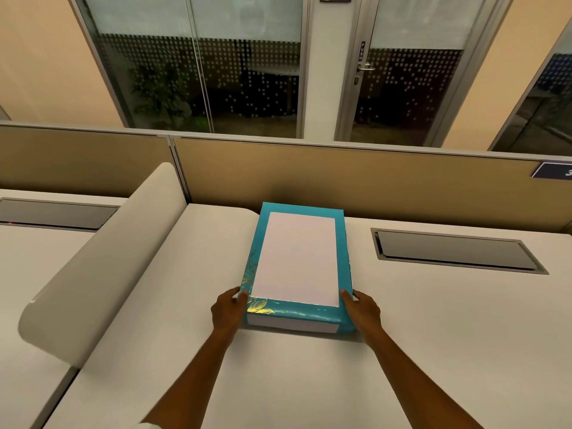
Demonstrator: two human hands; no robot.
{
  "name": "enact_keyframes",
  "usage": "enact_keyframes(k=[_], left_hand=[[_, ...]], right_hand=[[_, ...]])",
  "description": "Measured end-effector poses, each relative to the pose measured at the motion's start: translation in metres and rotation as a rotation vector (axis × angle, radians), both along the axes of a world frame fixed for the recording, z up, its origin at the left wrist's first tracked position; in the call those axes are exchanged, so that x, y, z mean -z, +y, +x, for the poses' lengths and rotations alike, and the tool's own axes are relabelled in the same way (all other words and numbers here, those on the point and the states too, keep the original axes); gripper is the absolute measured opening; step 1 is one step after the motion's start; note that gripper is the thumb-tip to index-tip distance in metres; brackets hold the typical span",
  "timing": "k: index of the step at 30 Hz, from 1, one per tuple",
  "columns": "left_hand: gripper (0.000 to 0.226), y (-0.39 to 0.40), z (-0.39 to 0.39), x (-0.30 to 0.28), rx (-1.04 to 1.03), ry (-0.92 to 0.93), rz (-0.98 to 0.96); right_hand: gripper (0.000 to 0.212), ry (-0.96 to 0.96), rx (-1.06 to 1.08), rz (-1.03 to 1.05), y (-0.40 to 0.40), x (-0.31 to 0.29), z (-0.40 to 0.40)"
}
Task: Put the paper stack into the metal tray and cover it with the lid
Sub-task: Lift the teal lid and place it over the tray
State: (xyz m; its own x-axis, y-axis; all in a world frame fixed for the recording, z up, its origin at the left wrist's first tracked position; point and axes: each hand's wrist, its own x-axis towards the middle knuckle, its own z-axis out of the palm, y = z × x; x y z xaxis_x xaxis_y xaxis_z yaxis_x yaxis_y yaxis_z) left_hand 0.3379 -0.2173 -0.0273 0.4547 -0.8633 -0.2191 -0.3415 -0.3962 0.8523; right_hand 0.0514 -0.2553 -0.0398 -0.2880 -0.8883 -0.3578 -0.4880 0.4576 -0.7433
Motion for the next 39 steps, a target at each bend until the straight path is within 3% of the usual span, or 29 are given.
enact_keyframes(k=[3, 6, 11, 16, 21, 30, 39], left_hand=[[0.064, -0.007, -0.006, 0.000, 0.163, -0.300, -0.065], [0.074, -0.015, -0.015, 0.001, 0.445, -0.612, -0.113], [0.085, -0.034, -0.028, 0.002, 0.653, -0.807, -0.027], [0.105, -0.045, -0.029, 0.003, 0.661, -0.850, -0.014], [0.109, -0.047, -0.031, 0.008, 0.636, -0.853, -0.004], [0.078, -0.049, -0.034, 0.016, 0.618, -0.859, 0.014], [0.075, -0.062, -0.030, 0.013, 0.621, -0.796, 0.024]], right_hand=[[0.076, 0.318, -0.071, -0.112, -0.003, 0.000, 0.007], [0.083, 0.514, -0.282, -0.271, -0.004, 0.001, 0.020], [0.084, 0.675, -0.478, -0.231, -0.020, 0.008, 0.034], [0.083, 0.687, -0.456, -0.227, -0.024, 0.013, 0.035], [0.082, 0.670, -0.429, -0.223, -0.025, 0.013, 0.038], [0.084, 0.665, -0.395, -0.214, -0.028, 0.017, 0.041], [0.086, 0.715, -0.448, -0.175, -0.038, 0.008, 0.037]])
